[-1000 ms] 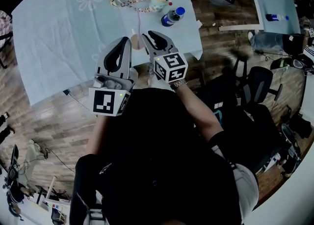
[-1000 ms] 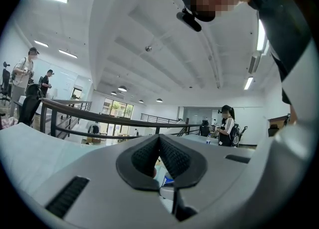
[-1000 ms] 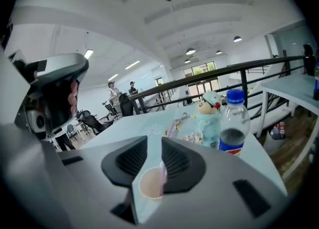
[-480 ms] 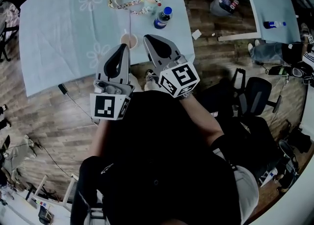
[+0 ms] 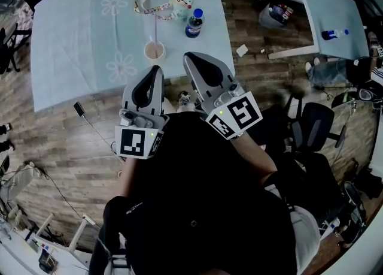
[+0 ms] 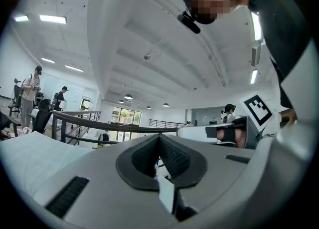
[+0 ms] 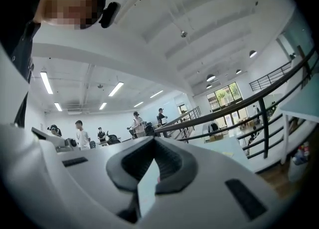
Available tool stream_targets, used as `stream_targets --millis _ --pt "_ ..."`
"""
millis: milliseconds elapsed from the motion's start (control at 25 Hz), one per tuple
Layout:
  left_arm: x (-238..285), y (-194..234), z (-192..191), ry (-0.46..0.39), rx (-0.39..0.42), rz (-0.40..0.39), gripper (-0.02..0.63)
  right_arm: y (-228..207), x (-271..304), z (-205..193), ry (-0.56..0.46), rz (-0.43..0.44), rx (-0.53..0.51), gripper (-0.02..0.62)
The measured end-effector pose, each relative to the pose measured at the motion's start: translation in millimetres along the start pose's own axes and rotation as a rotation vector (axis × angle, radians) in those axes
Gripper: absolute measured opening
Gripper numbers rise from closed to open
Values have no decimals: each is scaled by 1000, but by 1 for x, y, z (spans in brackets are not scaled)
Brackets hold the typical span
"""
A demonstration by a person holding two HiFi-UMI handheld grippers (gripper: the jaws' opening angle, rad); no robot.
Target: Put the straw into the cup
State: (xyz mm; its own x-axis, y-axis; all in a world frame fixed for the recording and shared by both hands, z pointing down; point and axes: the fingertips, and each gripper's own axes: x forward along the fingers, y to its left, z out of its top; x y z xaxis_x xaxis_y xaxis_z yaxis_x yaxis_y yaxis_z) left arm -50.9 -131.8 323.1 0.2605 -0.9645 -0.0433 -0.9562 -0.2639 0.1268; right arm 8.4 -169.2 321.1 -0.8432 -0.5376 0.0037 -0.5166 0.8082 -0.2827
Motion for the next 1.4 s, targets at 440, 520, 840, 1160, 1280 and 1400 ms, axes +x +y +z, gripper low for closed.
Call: stream_targets --millis 440,520,840,1160,1280,1400 --pt "-21 -17 17 -23 20 11 8 22 -30 25 -70 43 -68 8" --pt "-22 -23 16 -19 26 0 8 23 -33 26 -72 46 -66 8" --pt "-27 -26 15 -14 29 2 8 29 -34 22 -66 60 -67 8" --pt "-33 -21 14 -13 23 20 8 37 -31 19 -52 78 -75 8" --pt "-35 -19 13 -13 26 28 8 39 -30 18 -48 83 -80 8" --pt "-36 -14 15 -20 28 44 8 40 -28 18 -47 91 -82 8"
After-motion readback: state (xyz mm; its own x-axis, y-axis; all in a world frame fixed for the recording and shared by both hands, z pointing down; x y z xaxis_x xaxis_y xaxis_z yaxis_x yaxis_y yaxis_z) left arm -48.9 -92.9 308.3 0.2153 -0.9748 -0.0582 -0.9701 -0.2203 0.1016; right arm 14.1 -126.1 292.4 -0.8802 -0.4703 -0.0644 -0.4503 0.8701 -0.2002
